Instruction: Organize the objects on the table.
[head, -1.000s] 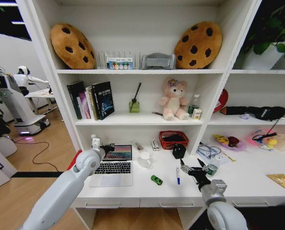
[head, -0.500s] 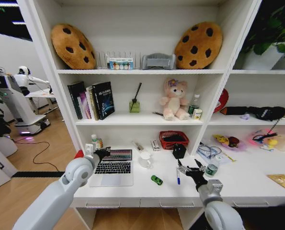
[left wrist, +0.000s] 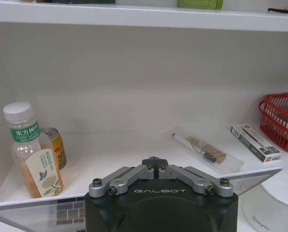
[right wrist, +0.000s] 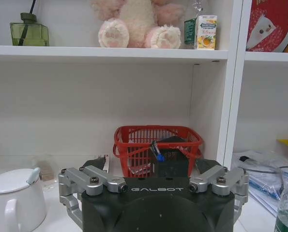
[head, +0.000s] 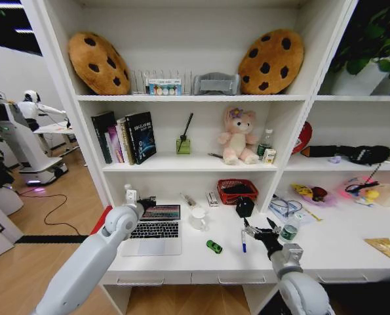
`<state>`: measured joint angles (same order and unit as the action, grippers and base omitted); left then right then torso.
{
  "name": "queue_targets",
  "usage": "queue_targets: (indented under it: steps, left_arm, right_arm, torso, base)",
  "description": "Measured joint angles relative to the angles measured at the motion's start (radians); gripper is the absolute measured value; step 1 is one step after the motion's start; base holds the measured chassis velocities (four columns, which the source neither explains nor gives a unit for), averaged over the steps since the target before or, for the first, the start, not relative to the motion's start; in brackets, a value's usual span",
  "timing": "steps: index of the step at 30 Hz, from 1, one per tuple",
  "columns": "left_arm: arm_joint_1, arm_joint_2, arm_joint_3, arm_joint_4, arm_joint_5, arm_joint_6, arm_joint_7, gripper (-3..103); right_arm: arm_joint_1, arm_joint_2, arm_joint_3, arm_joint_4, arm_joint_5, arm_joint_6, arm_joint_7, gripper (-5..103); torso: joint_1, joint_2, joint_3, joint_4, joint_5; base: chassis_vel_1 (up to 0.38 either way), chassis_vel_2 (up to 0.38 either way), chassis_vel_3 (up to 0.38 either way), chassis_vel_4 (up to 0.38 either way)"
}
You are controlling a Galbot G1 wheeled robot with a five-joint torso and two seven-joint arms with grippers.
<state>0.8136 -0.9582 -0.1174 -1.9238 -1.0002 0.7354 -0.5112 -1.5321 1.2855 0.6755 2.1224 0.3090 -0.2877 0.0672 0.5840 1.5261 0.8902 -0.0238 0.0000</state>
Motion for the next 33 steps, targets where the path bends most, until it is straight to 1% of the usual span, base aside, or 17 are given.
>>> queue_targets:
  steps: [7, 10, 12, 14, 15, 17, 20, 22, 24, 25, 26, 27, 28, 29, 30, 32, 33]
  left_arm:
    - [0.101, 0.043, -0.04, -0.091, -0.003, 0.0, -0.036, 0]
    - [0.191, 0.078, -0.08, -0.168, -0.004, 0.0, -0.054, 0]
    - [0.21, 0.083, -0.087, -0.18, -0.004, 0.0, -0.055, 0]
    - [0.29, 0.098, -0.112, -0.222, 0.005, 0.0, -0.057, 0]
    - [0.29, 0.098, -0.112, -0.222, 0.005, 0.0, -0.057, 0]
    - [0.387, 0.093, -0.129, -0.239, 0.031, 0.0, -0.054, 0]
    - [0.408, 0.089, -0.13, -0.239, 0.04, 0.0, -0.053, 0]
    - [0.473, 0.071, -0.135, -0.232, 0.07, 0.0, -0.045, 0]
    - [0.494, 0.061, -0.137, -0.228, 0.085, 0.0, -0.036, 0]
    - [0.498, 0.048, -0.15, -0.219, 0.112, -0.002, -0.01, 0]
    - [0.492, 0.036, -0.168, -0.201, 0.173, -0.033, 0.042, 0]
    - [0.492, 0.036, -0.168, -0.201, 0.173, -0.033, 0.042, 0]
    - [0.48, 0.025, -0.191, -0.174, 0.253, -0.084, 0.102, 0]
    - [0.461, 0.01, -0.227, -0.134, 0.364, -0.178, 0.187, 0]
    - [0.461, 0.01, -0.227, -0.134, 0.364, -0.178, 0.187, 0]
    - [0.44, -0.019, -0.287, -0.065, 0.491, -0.365, 0.283, 0]
    - [0.442, -0.032, -0.311, -0.046, 0.509, -0.413, 0.296, 0]
  right_arm:
    - [-0.008, 0.016, -0.006, -0.009, -0.014, 0.0, -0.002, 100]
    - [-0.012, 0.022, -0.02, -0.019, -0.035, 0.002, -0.006, 100]
    - [-0.012, 0.023, -0.023, -0.02, -0.039, 0.002, -0.007, 100]
    - [-0.013, 0.027, -0.035, -0.024, -0.049, 0.004, -0.008, 100]
    - [-0.013, 0.027, -0.035, -0.024, -0.049, 0.004, -0.008, 100]
    - [-0.016, 0.033, -0.047, -0.036, -0.066, 0.013, -0.01, 100]
    - [-0.017, 0.034, -0.05, -0.038, -0.07, 0.016, -0.01, 100]
    - [-0.027, 0.039, -0.053, -0.042, -0.077, 0.024, -0.011, 100]
    - [-0.037, 0.041, -0.053, -0.042, -0.081, 0.031, -0.012, 100]
    - [-0.043, 0.042, -0.052, -0.041, -0.083, 0.036, -0.014, 100]
    - [-0.05, 0.042, -0.05, -0.038, -0.084, 0.038, -0.014, 100]
    - [-0.05, 0.042, -0.05, -0.038, -0.084, 0.038, -0.014, 100]
    - [-0.054, 0.042, -0.049, -0.033, -0.084, 0.04, -0.014, 100]
    - [-0.058, 0.043, -0.048, -0.022, -0.084, 0.042, -0.014, 100]
    - [-0.058, 0.043, -0.048, -0.022, -0.084, 0.042, -0.014, 100]
    - [-0.064, 0.044, -0.047, -0.006, -0.084, 0.042, -0.014, 100]
    - [-0.066, 0.045, -0.047, -0.001, -0.084, 0.042, -0.014, 100]
  torso:
    - [0.0, 0.0, 0.0, 0.0, 0.0]
    - [0.0, 0.0, 0.0, 0.0, 0.0]
    - [0.0, 0.0, 0.0, -0.0002, 0.0001]
    - [0.0, 0.0, 0.0, -0.0001, 0.0]
    - [0.0, 0.0, 0.0, -0.0001, 0.0]
    - [0.0, 0.0, 0.0, 0.0001, 0.0]
    - [0.0, 0.0, 0.0, 0.0, 0.0]
    - [0.0, 0.0, 0.0, 0.0, -0.0001]
    - [0.0, 0.0, 0.0, 0.0001, -0.0001]
    - [0.0, 0.0, 0.0, 0.0001, -0.0001]
    - [0.0, 0.0, 0.0, 0.0, 0.0]
    - [0.0, 0.0, 0.0, 0.0, 0.0]
    - [0.0, 0.0, 0.0, -0.0001, 0.0]
    - [0.0, 0.0, 0.0, -0.0003, 0.0]
    - [0.0, 0.0, 0.0, -0.0003, 0.0]
    - [0.0, 0.0, 0.0, -0.0005, 0.0]
    - [0.0, 0.0, 0.0, -0.0006, 0.0001]
  base:
    - [0.0, 0.0, 0.0, 0.0]
    - [0.0, 0.0, 0.0, 0.0]
    - [0.0, 0.0, 0.0, 0.0]
    - [0.0, 0.0, 0.0, 0.0]
    - [0.0, 0.0, 0.0, 0.0]
    - [0.0, 0.0, 0.0, 0.0]
    - [0.0, 0.0, 0.0, 0.0]
    - [0.0, 0.0, 0.0, 0.0]
    - [0.0, 0.0, 0.0, 0.0]
    - [0.0, 0.0, 0.0, 0.0]
    - [0.0, 0.0, 0.0, 0.0]
    - [0.0, 0.0, 0.0, 0.0]
    - [0.0, 0.0, 0.0, 0.0]
    - [0.0, 0.0, 0.0, 0.0]
    - [0.0, 0.0, 0.0, 0.0]
    - [0.0, 0.0, 0.0, 0.0]
    - [0.0, 0.0, 0.0, 0.0]
